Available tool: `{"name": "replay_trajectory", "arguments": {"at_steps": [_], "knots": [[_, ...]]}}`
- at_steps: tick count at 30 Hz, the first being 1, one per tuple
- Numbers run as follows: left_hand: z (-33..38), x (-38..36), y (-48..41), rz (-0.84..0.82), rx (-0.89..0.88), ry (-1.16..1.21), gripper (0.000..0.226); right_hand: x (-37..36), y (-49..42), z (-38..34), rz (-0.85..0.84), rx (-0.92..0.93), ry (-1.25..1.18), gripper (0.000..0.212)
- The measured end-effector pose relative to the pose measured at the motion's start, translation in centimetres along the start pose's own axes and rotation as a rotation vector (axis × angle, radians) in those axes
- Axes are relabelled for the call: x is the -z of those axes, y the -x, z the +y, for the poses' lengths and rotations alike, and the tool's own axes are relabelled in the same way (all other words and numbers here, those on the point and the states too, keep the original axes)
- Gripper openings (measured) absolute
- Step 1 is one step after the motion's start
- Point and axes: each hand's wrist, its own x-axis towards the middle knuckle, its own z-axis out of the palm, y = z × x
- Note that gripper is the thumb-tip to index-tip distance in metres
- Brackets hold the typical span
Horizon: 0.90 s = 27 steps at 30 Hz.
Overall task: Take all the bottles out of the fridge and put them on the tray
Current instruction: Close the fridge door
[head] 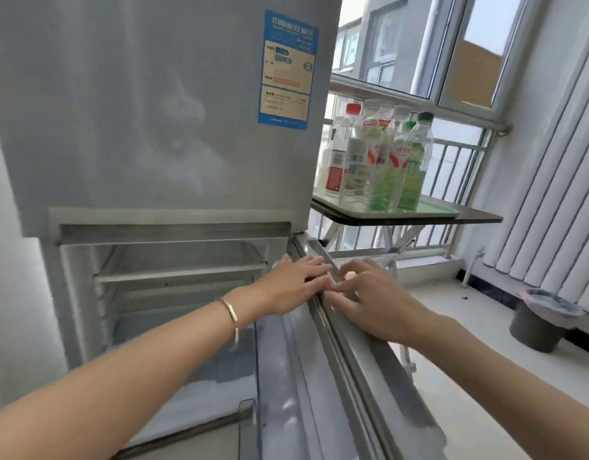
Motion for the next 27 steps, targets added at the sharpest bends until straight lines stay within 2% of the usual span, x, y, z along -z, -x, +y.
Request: {"name": "replay_trajectory", "arguments": {"at_steps": [4, 8, 10, 12, 15, 17, 20, 23, 27], "knots": [[-1.7, 3.0, 3.0, -0.119, 0.106, 0.014, 0.050, -1.8, -1.4, -3.6, 0.078, 0.103, -0.095, 0.035], [-3.6, 6.5, 7.7, -0.163, 0.170, 0.125, 0.052, -5.1, -3.9, -7.0, 0.133, 0.161, -0.216, 0.062], [-4.8, 8.4, 10.6, -0.181, 0.229, 0.195, 0.049, -7.2, -5.0, -8.6, 0.126, 0.166, -0.232, 0.069], [-5.8, 9.9, 13.1, -0.197, 0.303, 0.126, 0.054, -9.3, -6.0, -9.7, 0.135, 0.176, -0.251, 0.073], [-7.4, 10.5, 15.7, -0.192, 0.421, -0.137, 0.057, -11.5, -8.2, -11.3, 0.180, 0.210, -0.231, 0.076], [-8.9, 9.6, 17.1, -0.100, 0.470, -0.381, 0.057, -12.9, -9.9, -12.0, 0.188, 0.236, -0.192, 0.081], [-12.7, 7.4, 18.2, 0.213, 0.457, -0.719, 0.072, -14.8, -12.4, -12.5, 0.231, 0.271, -0.102, 0.081], [-15.8, 6.5, 18.0, 0.374, 0.442, -0.800, 0.077, -16.0, -14.4, -12.6, 0.244, 0.269, -0.033, 0.079], [-18.2, 6.1, 17.2, 0.379, 0.492, -0.822, 0.073, -17.1, -16.3, -13.0, 0.221, 0.256, 0.031, 0.082]]}}
